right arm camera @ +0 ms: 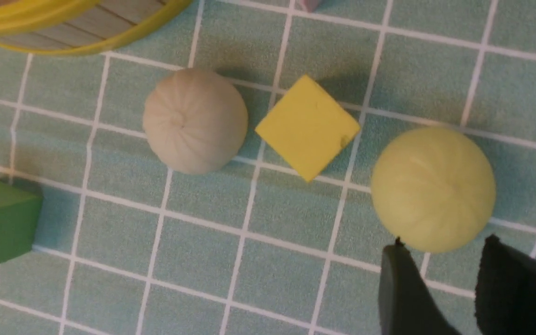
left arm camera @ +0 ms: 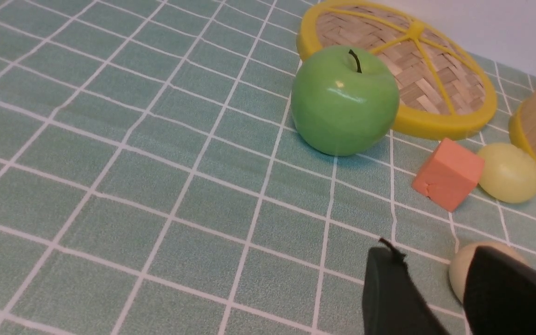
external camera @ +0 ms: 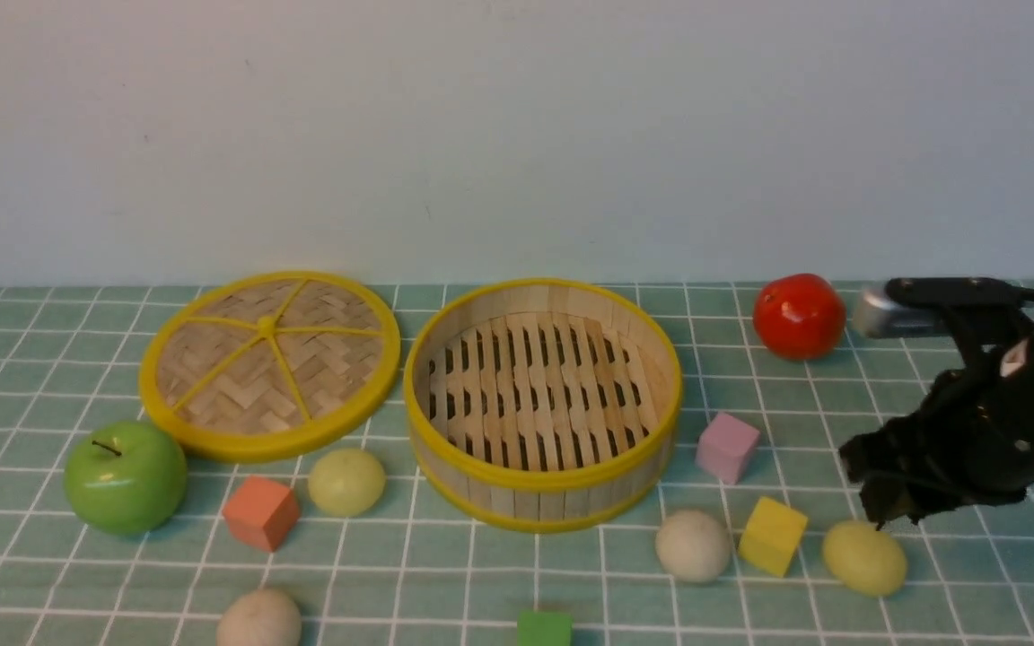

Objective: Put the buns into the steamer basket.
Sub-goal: Use the right arm to grab a steamed stuffed bun

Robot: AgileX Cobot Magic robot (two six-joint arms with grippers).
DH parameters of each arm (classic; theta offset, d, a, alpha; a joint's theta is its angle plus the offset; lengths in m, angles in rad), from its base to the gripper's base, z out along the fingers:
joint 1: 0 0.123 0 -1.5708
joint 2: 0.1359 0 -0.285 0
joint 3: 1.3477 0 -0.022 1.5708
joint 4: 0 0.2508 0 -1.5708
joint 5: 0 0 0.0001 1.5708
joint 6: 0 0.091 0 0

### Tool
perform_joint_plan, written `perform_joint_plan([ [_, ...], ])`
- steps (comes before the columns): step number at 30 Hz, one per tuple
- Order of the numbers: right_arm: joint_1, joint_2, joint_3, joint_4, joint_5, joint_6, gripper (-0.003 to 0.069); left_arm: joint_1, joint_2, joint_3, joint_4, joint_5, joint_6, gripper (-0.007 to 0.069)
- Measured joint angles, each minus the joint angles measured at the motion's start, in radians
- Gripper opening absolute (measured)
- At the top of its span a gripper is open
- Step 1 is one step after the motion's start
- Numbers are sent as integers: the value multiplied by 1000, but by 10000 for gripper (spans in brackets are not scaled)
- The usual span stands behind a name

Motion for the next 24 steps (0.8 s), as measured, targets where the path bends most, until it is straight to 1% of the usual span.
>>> perform_joint_plan([
  [1,14,33,-31,-28,0,42,240,0,0,0,0,0,0,238],
  [3,20,76,-65,-50,0,87,240,0,0,0,0,0,0,238],
  [6,22,111,-89,-62,0,108,240,0,0,0,0,0,0,238],
  [15,25,173,-96,-130,22,114,240,0,0,0,0,0,0,238],
  [24,25,213,-96,-140,22,116,240,0,0,0,0,0,0,238],
])
